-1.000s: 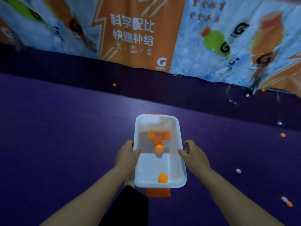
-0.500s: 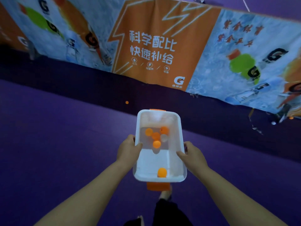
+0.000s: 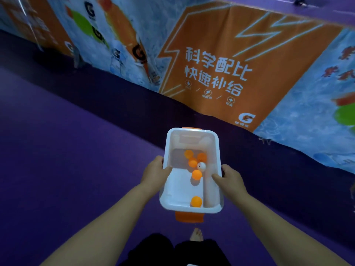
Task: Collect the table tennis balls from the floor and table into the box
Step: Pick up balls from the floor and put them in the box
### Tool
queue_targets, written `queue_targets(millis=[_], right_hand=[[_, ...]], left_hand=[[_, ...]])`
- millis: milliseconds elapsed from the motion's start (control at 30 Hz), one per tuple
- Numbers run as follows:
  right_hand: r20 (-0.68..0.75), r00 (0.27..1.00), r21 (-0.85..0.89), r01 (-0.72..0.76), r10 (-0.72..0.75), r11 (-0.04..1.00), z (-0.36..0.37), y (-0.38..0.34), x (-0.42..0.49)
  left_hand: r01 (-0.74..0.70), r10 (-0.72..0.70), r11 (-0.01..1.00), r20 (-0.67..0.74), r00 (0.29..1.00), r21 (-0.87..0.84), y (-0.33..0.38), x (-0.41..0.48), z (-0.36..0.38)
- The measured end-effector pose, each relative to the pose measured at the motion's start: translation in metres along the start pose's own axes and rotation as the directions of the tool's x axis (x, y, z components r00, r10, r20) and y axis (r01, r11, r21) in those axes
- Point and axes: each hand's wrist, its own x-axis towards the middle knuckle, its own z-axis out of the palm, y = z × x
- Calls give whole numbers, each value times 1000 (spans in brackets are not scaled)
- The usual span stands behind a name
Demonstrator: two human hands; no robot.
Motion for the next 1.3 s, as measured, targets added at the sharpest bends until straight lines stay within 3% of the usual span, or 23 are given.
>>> queue_targets(millis=[200,367,533,767,1000,1300], right_hand=[[23,999,43,25,-26,999,-8,-54,101],[-3,1000,36,-30,30,999,0,-92,189],[-71,982,34,-173,175,984,22,-126,280],[-160,889,30,-429,428,903,70,-129,392],[-160,817,80,-548,554,833,140,-72,497],[-250,757,216,-564,604,797,274,63,636]], left_hand=[[32,-32,999,-17,999,22,22,110,-26],[20,-21,1000,76,997,15,34,217,-47],[13,-4,999,232,973,-38,41,344,-75],[-29,-30,975,263,964,218,5,503,-99],[-85,-79,918,389,918,387,-61,628,-23],[-206,-160,786,514,843,583,-199,777,156]])
